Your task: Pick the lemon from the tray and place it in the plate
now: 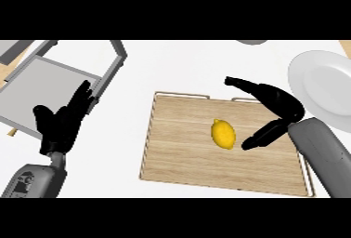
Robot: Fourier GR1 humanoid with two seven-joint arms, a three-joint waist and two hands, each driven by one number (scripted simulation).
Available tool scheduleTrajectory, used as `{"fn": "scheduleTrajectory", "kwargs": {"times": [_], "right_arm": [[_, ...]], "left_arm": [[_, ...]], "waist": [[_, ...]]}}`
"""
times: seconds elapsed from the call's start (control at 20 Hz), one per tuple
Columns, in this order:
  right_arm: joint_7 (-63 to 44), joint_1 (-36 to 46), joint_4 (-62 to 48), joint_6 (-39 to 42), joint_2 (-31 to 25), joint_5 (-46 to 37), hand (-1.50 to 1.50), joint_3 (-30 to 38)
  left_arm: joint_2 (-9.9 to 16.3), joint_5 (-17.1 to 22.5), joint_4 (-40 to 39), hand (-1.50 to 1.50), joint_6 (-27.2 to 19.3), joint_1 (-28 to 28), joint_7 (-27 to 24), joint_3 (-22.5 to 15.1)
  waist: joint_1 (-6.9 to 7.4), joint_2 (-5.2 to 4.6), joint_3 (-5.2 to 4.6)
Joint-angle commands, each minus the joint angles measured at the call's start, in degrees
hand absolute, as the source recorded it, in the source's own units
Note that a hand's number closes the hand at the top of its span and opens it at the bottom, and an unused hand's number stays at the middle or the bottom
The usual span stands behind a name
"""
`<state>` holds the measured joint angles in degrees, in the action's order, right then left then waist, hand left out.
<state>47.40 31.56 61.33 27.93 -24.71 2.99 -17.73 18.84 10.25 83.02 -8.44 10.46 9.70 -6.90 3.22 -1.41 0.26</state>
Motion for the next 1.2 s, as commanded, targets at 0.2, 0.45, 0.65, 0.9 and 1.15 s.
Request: {"fn": "scheduleTrajectory", "kwargs": {"times": [0.2,0.45,0.65,0.9,1.15], "right_arm": [[15.6,5.5,-7.5,4.2,-3.0,-10.2,-1.5,-8.9],[19.3,9.0,-13.5,-4.4,-2.5,-17.3,-1.5,-12.1],[17.9,11.5,-17.3,-8.3,1.1,-20.7,-1.5,-14.5],[19.2,10.9,-17.1,-10.5,0.1,-24.6,-1.5,-16.5],[18.7,14.6,-22.1,-10.6,2.9,-26.3,-1.5,-16.8]], "left_arm": [[0.8,0.6,-2.5,0.0,1.8,1.1,-0.6,1.7],[0.4,0.5,-5.7,0.0,1.7,3.1,-0.8,3.3],[-0.2,-1.0,-6.0,0.0,2.5,0.3,-3.9,2.4],[0.0,-0.3,-0.1,0.0,1.9,-2.0,0.3,3.2],[-0.4,-1.2,-3.5,0.0,2.9,-0.5,-1.2,4.1]], "waist": [[-0.46,0.52,-0.13],[-1.6,0.71,-0.19],[-1.61,0.9,-0.22],[-2.03,1.32,-0.21],[-2.18,1.15,-0.23]]}}
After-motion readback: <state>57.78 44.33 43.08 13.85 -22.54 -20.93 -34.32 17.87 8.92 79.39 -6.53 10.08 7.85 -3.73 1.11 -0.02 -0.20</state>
